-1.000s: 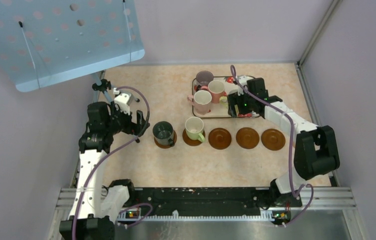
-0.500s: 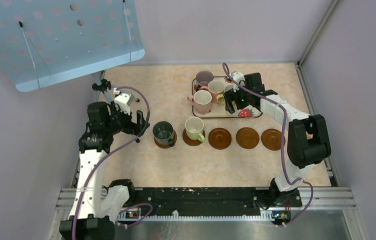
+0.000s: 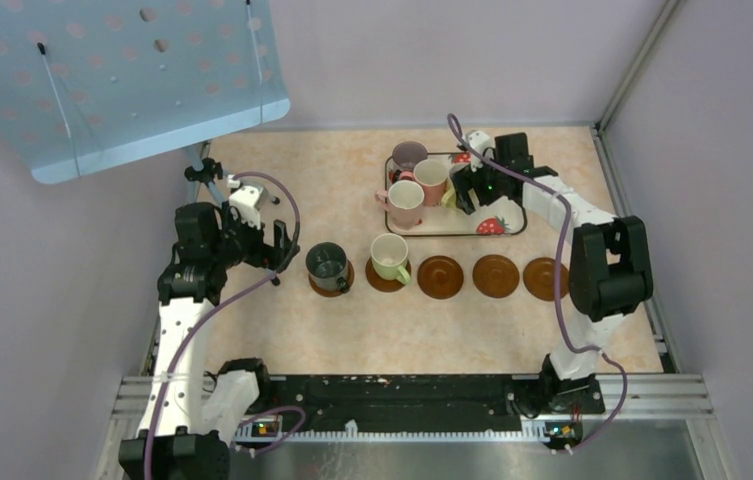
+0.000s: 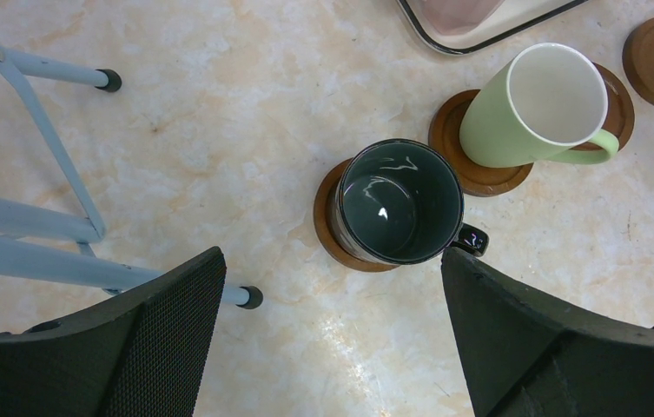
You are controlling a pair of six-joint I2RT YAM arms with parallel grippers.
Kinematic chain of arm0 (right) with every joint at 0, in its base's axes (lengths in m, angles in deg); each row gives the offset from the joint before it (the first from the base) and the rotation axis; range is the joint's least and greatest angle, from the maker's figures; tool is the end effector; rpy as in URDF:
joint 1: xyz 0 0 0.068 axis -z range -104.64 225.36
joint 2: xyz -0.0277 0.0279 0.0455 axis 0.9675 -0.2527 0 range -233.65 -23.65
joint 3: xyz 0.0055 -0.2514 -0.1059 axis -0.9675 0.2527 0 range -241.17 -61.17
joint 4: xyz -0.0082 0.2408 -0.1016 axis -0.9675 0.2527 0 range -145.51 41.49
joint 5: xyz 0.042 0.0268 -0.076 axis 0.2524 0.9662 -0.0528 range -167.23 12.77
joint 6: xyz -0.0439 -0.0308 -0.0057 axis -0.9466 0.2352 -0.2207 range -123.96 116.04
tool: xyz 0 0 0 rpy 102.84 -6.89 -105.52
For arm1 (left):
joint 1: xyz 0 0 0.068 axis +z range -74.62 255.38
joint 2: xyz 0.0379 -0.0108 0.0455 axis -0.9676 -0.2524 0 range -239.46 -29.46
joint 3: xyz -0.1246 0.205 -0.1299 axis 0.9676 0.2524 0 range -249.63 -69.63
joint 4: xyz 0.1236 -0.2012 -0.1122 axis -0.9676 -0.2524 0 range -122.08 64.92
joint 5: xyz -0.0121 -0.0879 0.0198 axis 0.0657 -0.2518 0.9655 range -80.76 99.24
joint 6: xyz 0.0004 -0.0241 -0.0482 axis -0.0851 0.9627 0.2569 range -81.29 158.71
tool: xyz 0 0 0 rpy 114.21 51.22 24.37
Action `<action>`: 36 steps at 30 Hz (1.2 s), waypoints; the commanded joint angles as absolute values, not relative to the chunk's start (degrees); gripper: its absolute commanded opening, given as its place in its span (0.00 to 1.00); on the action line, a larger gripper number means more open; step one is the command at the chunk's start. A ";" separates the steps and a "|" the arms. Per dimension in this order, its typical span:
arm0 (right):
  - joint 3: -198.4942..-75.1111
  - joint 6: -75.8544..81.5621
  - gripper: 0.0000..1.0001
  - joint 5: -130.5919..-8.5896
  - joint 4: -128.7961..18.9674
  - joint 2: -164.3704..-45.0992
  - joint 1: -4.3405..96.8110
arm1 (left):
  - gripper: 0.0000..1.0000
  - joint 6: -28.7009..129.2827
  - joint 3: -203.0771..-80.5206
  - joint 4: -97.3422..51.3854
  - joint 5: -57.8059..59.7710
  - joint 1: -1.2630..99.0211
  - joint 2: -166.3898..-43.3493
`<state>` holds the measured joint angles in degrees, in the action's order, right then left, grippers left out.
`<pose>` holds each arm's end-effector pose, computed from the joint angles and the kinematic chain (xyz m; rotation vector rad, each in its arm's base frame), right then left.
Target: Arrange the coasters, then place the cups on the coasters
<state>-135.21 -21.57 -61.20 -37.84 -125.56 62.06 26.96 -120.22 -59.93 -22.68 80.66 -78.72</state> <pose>0.3821 0.1004 0.2332 -0.7539 2.2209 0.2936 0.1791 -0.0023 0.3215 0.4325 2.0400 -0.4190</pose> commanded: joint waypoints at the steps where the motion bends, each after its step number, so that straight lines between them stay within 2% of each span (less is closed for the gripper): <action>1: -140.44 -24.43 0.81 -57.39 -38.96 -126.89 62.98 | 0.99 26.32 -122.28 -58.47 -23.45 81.00 -78.99; 5: -141.42 -24.12 0.81 -56.47 -37.35 -125.95 63.48 | 0.99 26.30 -122.21 -58.44 -23.17 81.01 -79.04; 8: -140.83 -16.26 0.84 -57.11 -37.32 -122.61 63.22 | 0.99 26.80 -122.06 -58.14 -22.94 81.00 -78.80; 13: -140.22 0.02 0.85 -72.92 -34.49 -118.91 57.41 | 0.99 27.23 -121.28 -57.89 -22.77 81.00 -78.24; 19: -143.21 12.63 0.85 -85.68 -27.71 -120.43 53.84 | 0.99 27.66 -121.13 -57.30 -22.84 81.00 -78.42; 26: -143.61 17.62 0.82 -91.91 -27.09 -121.38 51.38 | 0.99 27.90 -121.33 -56.91 -21.64 81.00 -78.15; 36: -148.29 19.44 0.81 -92.52 -26.88 -127.25 50.75 | 0.99 26.70 -121.93 -57.63 -20.83 80.99 -77.81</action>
